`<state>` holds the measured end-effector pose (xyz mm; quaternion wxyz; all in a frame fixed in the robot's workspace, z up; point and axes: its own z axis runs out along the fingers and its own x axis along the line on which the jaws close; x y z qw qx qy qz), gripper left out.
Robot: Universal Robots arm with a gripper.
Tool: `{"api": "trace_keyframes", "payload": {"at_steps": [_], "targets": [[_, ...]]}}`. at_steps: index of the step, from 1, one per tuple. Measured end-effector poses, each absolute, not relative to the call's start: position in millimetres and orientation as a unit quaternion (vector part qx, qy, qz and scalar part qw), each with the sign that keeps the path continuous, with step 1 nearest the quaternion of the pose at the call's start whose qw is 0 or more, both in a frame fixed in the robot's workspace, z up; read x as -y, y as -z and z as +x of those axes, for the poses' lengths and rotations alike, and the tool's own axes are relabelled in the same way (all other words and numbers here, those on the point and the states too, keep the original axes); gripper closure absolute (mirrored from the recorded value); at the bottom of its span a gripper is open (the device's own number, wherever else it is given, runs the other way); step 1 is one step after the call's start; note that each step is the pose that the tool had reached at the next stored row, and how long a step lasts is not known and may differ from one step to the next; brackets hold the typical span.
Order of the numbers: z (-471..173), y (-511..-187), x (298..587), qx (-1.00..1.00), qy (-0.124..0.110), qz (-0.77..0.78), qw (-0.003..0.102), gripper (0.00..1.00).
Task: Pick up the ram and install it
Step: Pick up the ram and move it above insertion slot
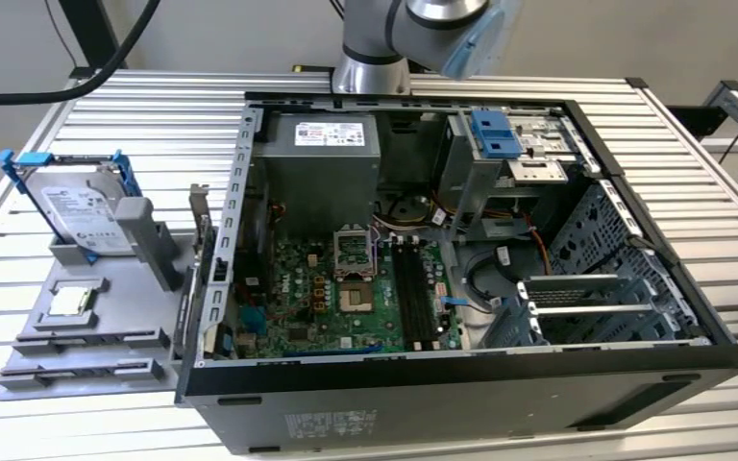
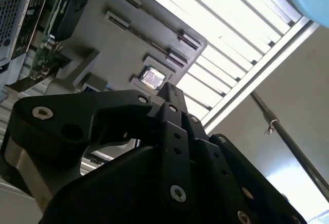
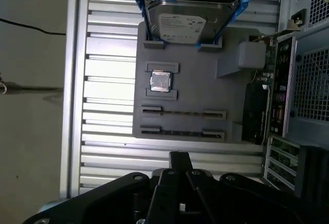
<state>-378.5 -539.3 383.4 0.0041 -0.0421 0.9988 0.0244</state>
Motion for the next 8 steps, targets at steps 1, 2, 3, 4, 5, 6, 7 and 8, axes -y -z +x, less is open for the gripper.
{"api": "trace_keyframes", "payload": {"at_steps": [1, 2, 3, 4, 5, 6, 7, 8], "targets": [[-378.6, -383.4, 539.2, -0.998, -0.024, -0.05, 0.004, 1.0], [-378.5, -383.5, 539.2, -0.998, -0.024, -0.058, 0.004, 1.0], [-378.5, -383.5, 539.2, -0.998, -0.024, -0.066, 0.003, 1.0], [-378.5, -383.4, 539.2, -0.997, -0.024, -0.074, 0.003, 1.0], [-378.6, -383.5, 539.2, -0.996, -0.024, -0.083, 0.003, 1.0], [-378.5, -383.5, 539.2, -0.996, -0.024, -0.091, 0.003, 1.0], [-378.5, -383.4, 539.2, -0.995, -0.024, -0.099, 0.003, 1.0], [-378.6, -383.5, 539.3, -0.994, -0.023, -0.108, 0.002, 1.0]]}}
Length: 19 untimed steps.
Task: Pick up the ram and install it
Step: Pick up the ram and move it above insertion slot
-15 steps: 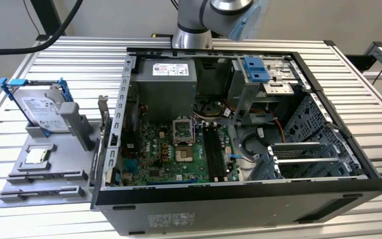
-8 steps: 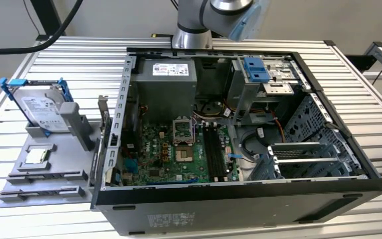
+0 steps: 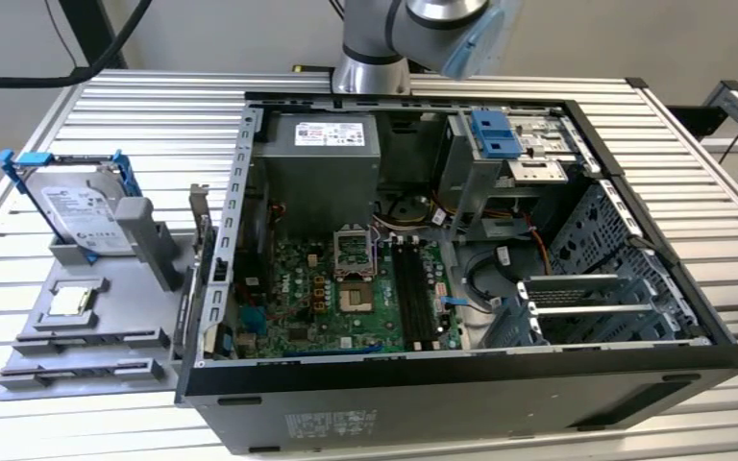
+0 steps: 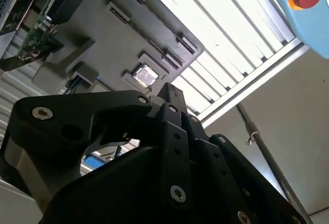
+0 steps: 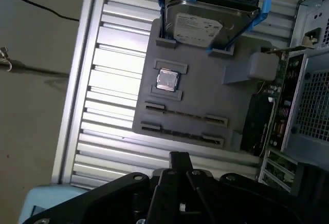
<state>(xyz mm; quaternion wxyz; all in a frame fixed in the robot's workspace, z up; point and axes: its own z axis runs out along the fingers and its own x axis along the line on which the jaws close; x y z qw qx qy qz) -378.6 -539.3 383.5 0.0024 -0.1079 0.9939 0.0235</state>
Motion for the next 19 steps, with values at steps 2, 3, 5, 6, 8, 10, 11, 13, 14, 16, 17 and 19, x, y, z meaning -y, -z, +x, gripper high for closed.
{"api": "trace_keyframes", "payload": {"at_steps": [2, 3, 5, 6, 8, 10, 11, 13, 14, 16, 17, 19], "targets": [[-378.5, -383.5, 539.2, -0.992, -0.023, -0.125, 0.002, 1.0], [-378.5, -383.5, 539.2, -0.991, -0.023, -0.134, 0.002, 1.0], [-378.5, -383.4, 539.2, -0.988, -0.022, -0.151, 0.001, 1.0], [-378.5, -383.4, 539.2, -0.987, -0.022, -0.16, 0.001, 1.0], [-378.6, -383.5, 539.3, -0.984, -0.022, -0.177, 0.0, 1.0], [-378.6, -383.5, 539.2, -0.981, -0.021, -0.193, 0.0, 1.0], [-378.6, -383.5, 539.2, -0.979, -0.021, -0.201, 0.0, 1.0], [-378.6, -383.6, 539.3, -0.976, -0.021, -0.216, 0.0, 1.0], [-378.6, -383.7, 539.3, -0.975, -0.021, -0.223, -0.001, 1.0], [-378.6, -383.7, 539.2, -0.972, -0.021, -0.235, -0.001, 1.0], [-378.6, -383.8, 539.2, -0.97, -0.021, -0.241, -0.001, 1.0], [-378.6, -383.8, 539.2, -0.967, -0.02, -0.254, -0.001, 1.0]]}}
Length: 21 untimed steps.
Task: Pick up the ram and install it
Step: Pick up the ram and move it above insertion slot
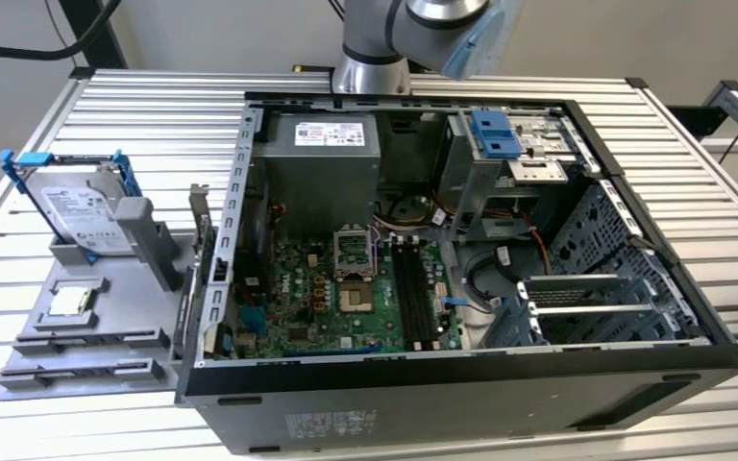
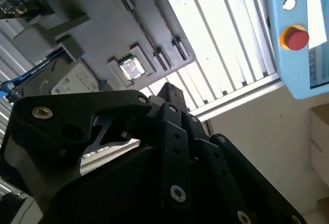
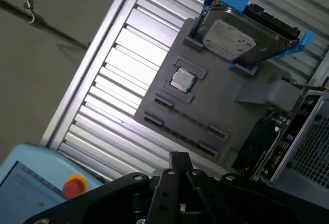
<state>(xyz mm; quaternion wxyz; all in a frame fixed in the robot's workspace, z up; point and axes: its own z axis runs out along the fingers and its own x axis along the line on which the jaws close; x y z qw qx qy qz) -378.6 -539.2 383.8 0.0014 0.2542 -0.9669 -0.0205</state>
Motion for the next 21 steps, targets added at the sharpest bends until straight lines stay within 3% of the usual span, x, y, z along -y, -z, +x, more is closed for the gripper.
{"api": "trace_keyframes", "payload": {"at_steps": [21], "targets": [[-378.6, -383.8, 539.3, 0.929, 0.019, 0.369, 0.004, 1.0]]}}
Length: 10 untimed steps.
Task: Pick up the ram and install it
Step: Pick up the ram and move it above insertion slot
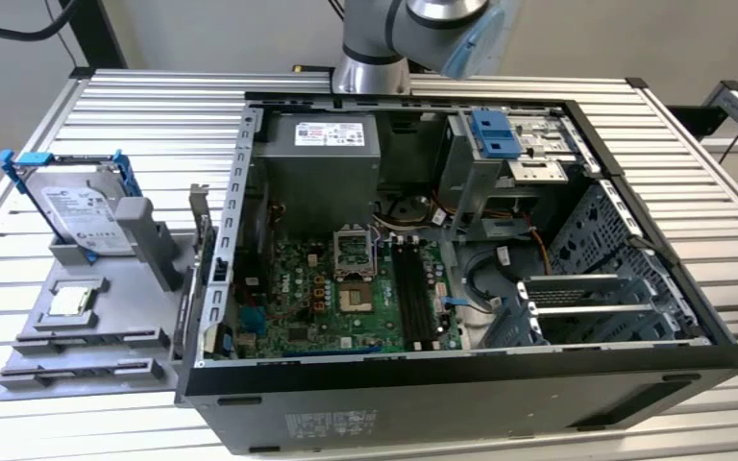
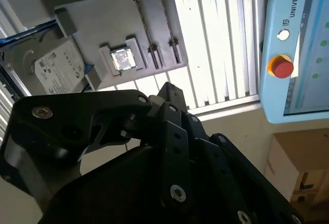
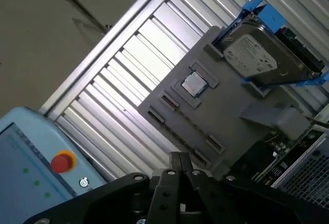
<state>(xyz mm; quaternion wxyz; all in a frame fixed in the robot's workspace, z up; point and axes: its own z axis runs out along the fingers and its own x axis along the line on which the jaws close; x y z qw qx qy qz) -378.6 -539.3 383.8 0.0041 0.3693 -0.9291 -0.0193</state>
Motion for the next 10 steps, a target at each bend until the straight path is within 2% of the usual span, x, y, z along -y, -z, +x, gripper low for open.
{"api": "trace_keyframes", "payload": {"at_steps": [10], "targets": [[-378.6, -383.8, 539.2, 0.905, 0.019, 0.425, 0.005, 1.0]]}}
